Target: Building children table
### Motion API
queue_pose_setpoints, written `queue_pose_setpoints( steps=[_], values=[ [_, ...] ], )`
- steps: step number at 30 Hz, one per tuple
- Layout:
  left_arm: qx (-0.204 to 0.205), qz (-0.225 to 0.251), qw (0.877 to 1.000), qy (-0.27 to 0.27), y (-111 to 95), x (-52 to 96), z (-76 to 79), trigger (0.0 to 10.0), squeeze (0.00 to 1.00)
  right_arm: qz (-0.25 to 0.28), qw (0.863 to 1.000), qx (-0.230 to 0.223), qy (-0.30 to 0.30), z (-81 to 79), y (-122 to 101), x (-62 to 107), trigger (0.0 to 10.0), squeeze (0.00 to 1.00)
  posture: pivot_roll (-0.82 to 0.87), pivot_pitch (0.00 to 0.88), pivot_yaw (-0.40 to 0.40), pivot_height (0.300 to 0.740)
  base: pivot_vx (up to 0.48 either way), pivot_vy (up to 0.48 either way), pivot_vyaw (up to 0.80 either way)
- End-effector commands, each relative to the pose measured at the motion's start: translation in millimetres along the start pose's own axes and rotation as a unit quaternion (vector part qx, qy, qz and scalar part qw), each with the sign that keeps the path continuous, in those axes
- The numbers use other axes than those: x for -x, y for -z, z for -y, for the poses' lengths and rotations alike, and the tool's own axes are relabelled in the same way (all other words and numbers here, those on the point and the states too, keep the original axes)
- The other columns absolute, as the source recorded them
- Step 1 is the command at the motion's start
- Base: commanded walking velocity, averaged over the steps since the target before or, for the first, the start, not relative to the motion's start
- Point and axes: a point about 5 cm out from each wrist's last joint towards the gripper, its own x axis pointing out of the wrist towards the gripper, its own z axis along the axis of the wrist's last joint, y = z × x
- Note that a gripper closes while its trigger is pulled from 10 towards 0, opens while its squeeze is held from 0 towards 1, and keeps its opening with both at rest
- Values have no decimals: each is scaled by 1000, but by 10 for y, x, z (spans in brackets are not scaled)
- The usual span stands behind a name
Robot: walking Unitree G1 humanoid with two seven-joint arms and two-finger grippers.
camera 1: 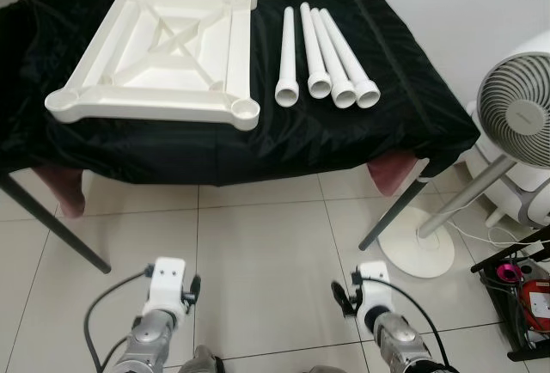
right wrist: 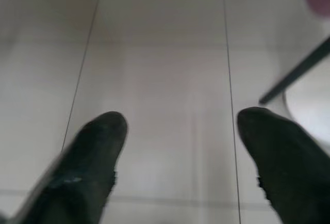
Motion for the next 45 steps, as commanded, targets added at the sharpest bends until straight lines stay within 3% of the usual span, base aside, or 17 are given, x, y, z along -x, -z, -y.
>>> queue_pose_setpoints(
  steps=[1, 10, 16, 17, 22, 28, 29, 30, 31, 32, 33, 34, 41, 45],
  values=[
    [-1, 34, 995, 93, -95, -5, 119, 10000, 0, 33, 999, -5, 15, 65, -98, -6, 10000, 0, -5, 102, -25, 740, 0, 0, 0],
    [-1, 159, 983, 92, -587, -24, 95, 10000, 0, 159, 987, -11, 15, 97, -632, -104, 10000, 0, 11, 82, -30, 740, 0, 0, 0],
    [3, 171, 980, 100, -643, -10, 77, 10000, 0, 177, 984, -15, 1, 75, -716, -113, 10000, 0, 14, 80, -31, 740, 0, 0, 0],
    [9, 176, 979, 105, -657, -2, 66, 10000, 1000, 184, 983, -7, -3, 61, -745, -113, 10000, 1000, 18, 77, -32, 740, 0, 0, 0],
    [10, 194, 975, 106, -741, 41, 41, 10000, 1000, 207, 978, 1, -7, 37, -850, -101, 10000, 1000, 26, 75, -33, 740, 0, 0, 0],
    [5, 243, 965, 102, -1091, 91, 50, 10000, 1000, 262, 965, -2, -13, 40, -1156, -68, 10000, 1000, 30, 69, -32, 740, 0, 0, 0],
    [3, 251, 963, 101, -1147, 96, 54, 10000, 929, 270, 963, 0, -11, 41, -1203, -64, 10000, 1000, 30, 69, -32, 740, 0, 0, 0],
    [2, 263, 960, 96, -1221, 100, 52, 10000, 98, 279, 960, 2, -5, 51, -1266, -62, 10000, 1000, 29, 66, -28, 740, 0, 0, 0],
    [2, 272, 958, 90, -1296, 101, 44, 10000, 0, 291, 957, 3, 1, 63, -1341, -58, 10000, 1000, 27, 64, -26, 740, 0, 0, 0],
    [2, 272, 958, 90, -1296, 101, 44, 10000, 0, 291, 957, 3, 1, 63, -1341, -58, 10000, 1000, 27, 64, -26, 740, 0, 0, 0],
    [8, 277, 957, 87, -1360, 106, 40, 10000, 0, 301, 953, 4, 8, 76, -1410, -51, 10000, 882, 26, 62, -25, 740, 0, 0, 0],
    [19, 284, 955, 83, -1438, 111, 38, 10000, 0, 312, 950, 0, 14, 89, -1485, -43, 10000, 0, 26, 62, -25, 740, 0, 0, 0],
    [42, 311, 947, 73, -1740, 131, 62, 10000, 0, 344, 938, 6, 43, 105, -1783, -6, 10000, 0, 23, 50, -24, 740, 0, 0, 0],
    [15, 325, 943, 74, -1829, 146, 51, 10000, 0, 358, 933, 16, 40, 84, -1910, 25, 10000, 0, 22, 42, -19, 740, 0, 0, 0]
  ],
)
